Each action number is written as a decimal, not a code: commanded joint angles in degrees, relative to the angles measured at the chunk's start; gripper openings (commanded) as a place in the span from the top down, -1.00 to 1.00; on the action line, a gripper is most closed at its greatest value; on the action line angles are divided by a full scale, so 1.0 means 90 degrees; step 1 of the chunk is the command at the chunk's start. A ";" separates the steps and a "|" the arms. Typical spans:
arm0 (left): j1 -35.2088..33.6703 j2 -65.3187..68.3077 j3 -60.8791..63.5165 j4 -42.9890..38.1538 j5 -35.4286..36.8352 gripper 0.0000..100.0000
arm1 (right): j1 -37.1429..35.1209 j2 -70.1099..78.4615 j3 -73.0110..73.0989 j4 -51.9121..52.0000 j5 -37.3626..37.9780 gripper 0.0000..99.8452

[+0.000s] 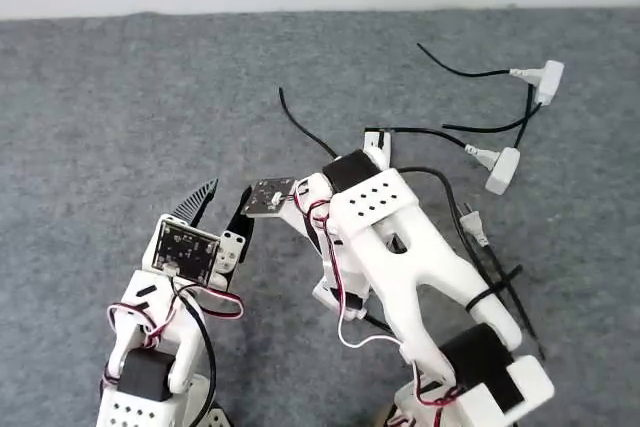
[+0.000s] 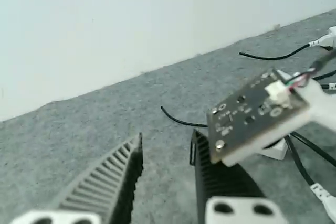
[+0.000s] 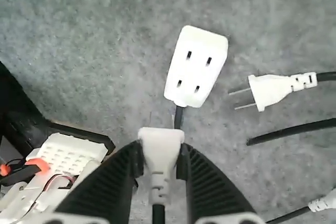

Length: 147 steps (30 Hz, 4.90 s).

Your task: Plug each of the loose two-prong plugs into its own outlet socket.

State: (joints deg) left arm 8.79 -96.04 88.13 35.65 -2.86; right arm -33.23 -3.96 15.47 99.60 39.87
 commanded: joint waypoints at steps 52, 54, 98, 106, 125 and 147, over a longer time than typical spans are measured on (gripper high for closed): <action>-0.0488 0.0000 -0.0200 -0.0342 0.0342 0.68 | 0.0024 0.0611 -0.0283 -0.0249 -0.0117 0.98; -0.0488 0.0000 -0.0200 -0.0342 0.0342 0.68 | 0.0054 0.0444 -0.0547 -0.0132 -0.0117 0.98; -0.3038 0.0000 -0.0601 -0.0889 0.1397 0.68 | 0.0171 0.0190 -0.0176 -0.0376 -0.0313 0.98; -0.3546 0.0000 -0.0650 -0.0957 0.1602 0.68 | -0.0044 0.0249 -0.0381 -0.0405 -0.0371 0.98; -0.3331 0.0010 -0.0552 -0.0967 0.1573 0.68 | -0.0034 0.1070 -0.0557 -0.0747 -0.0352 0.98; -0.3331 0.0020 -0.0542 -0.0977 0.1573 0.68 | 0.0220 0.1148 -0.0928 -0.0122 -0.0244 0.98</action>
State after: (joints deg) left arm -21.80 -96.04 85.49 28.44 10.86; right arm -31.91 6.77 9.85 97.58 37.05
